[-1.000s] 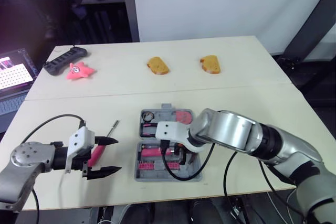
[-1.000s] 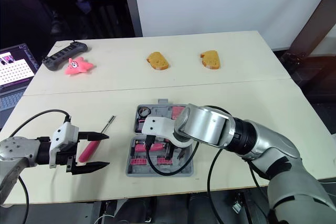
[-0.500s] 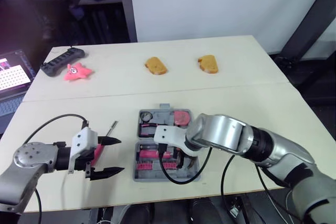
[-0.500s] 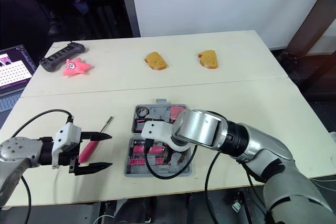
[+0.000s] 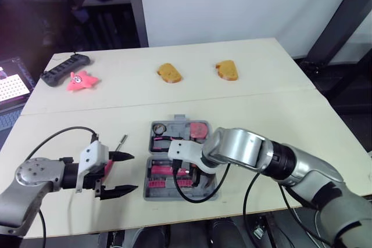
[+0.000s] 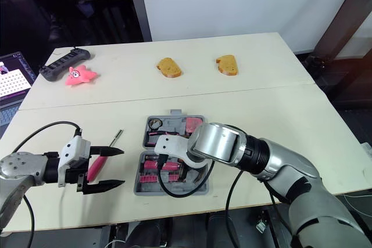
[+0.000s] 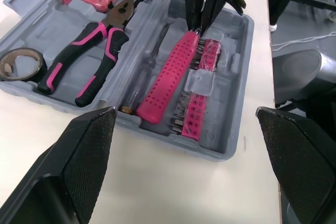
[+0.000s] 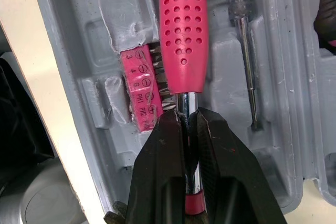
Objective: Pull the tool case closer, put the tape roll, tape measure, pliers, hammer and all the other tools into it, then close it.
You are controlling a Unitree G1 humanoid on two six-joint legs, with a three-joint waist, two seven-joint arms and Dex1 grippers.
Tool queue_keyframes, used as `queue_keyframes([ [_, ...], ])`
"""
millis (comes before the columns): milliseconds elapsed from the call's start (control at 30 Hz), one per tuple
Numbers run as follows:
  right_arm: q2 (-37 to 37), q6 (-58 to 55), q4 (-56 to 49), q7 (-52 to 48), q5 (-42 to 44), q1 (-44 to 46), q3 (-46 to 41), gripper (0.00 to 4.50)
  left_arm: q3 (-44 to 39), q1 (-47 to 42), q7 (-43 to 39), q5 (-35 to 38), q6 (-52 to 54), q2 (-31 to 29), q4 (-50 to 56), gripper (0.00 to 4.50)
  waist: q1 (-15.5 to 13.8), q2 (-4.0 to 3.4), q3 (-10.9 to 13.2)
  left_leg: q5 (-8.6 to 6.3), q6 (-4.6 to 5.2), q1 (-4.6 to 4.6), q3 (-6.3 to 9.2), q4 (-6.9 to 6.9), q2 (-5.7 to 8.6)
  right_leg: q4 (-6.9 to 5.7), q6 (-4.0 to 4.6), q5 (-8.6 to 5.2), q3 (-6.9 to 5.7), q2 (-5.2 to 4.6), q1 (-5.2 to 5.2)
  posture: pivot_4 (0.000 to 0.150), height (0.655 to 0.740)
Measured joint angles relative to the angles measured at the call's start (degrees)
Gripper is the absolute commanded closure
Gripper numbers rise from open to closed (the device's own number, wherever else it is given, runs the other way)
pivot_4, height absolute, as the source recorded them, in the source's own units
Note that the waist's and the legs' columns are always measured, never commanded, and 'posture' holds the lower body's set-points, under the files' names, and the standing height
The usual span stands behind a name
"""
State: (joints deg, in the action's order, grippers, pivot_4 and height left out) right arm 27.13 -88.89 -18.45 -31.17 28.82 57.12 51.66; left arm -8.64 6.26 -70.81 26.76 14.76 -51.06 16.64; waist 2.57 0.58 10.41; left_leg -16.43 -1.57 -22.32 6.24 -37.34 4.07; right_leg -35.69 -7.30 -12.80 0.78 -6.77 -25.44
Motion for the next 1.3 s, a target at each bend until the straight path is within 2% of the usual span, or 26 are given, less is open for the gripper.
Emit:
queue_keyframes([
  [167,-0.1,1.1,0.1,0.4,-1.2,-0.1,0.0,1.74,0.0,0.0,0.0,0.0,0.0,0.0,0.0,0.0,-0.1,0.0,0.0,0.0,-0.01,0.0,0.0,-0.01,0.01,-0.02,0.0,0.0,0.0,-0.01,0.0,0.15,0.74],
  [500,-0.5,1.7,0.1,0.3,-1.7,-0.1,-0.5,1.74,0.0,0.2,0.0,0.0,0.0,0.0,0.4,0.0,-0.1,0.0,0.0,0.01,-0.01,0.0,0.01,-0.01,0.01,-0.02,0.0,0.0,0.0,-0.02,0.0,0.15,0.74],
  [633,-0.6,2.8,-0.7,0.1,-1.6,-1.7,-5.2,1.74,0.0,0.1,0.0,0.0,0.0,0.0,0.3,0.0,-0.2,0.01,0.0,0.0,-0.01,0.0,0.01,0.0,0.01,-0.02,0.0,0.0,0.0,-0.02,0.01,0.15,0.74],
  [733,-0.3,5.5,-3.2,-0.3,-1.5,-5.1,-9.2,2.63,0.0,0.0,-0.1,0.0,0.0,0.0,0.3,0.0,-0.2,0.02,0.0,0.0,0.0,0.0,0.0,-0.01,0.01,-0.02,0.0,0.0,0.0,-0.02,0.02,0.15,0.74],
  [867,2.4,16.2,-6.8,0.0,-3.9,-13.8,-12.7,4.44,0.1,-0.1,-0.2,0.1,0.1,0.0,0.2,0.0,-0.4,0.05,0.0,0.0,0.0,0.0,-0.01,-0.03,0.03,0.0,0.0,0.0,0.0,-0.02,0.06,0.15,0.74],
  [1033,4.3,30.9,-8.8,-0.5,-6.1,-28.3,-18.9,4.44,0.1,-0.3,-0.2,0.2,0.1,0.0,0.0,0.0,-0.5,0.08,0.0,0.0,0.0,0.0,-0.03,-0.05,0.02,0.01,0.0,0.0,0.01,-0.01,0.09,0.15,0.74],
  [1200,4.3,39.6,-8.7,-0.7,-8.0,-37.6,-22.2,4.44,0.1,-0.4,-0.2,0.2,0.2,0.0,-0.2,0.0,-0.3,0.08,0.0,0.0,0.0,0.03,-0.03,-0.04,0.02,-0.01,0.0,0.0,0.01,0.01,0.1,0.15,0.74],
  [1300,3.3,43.0,-6.9,-0.7,-9.7,-39.1,-22.8,4.44,0.1,-0.4,-0.2,0.2,0.5,0.0,-0.2,0.0,-0.2,0.08,0.0,0.01,0.0,0.04,-0.03,-0.06,0.02,-0.02,0.0,0.0,0.02,0.01,0.1,0.15,0.74],
])
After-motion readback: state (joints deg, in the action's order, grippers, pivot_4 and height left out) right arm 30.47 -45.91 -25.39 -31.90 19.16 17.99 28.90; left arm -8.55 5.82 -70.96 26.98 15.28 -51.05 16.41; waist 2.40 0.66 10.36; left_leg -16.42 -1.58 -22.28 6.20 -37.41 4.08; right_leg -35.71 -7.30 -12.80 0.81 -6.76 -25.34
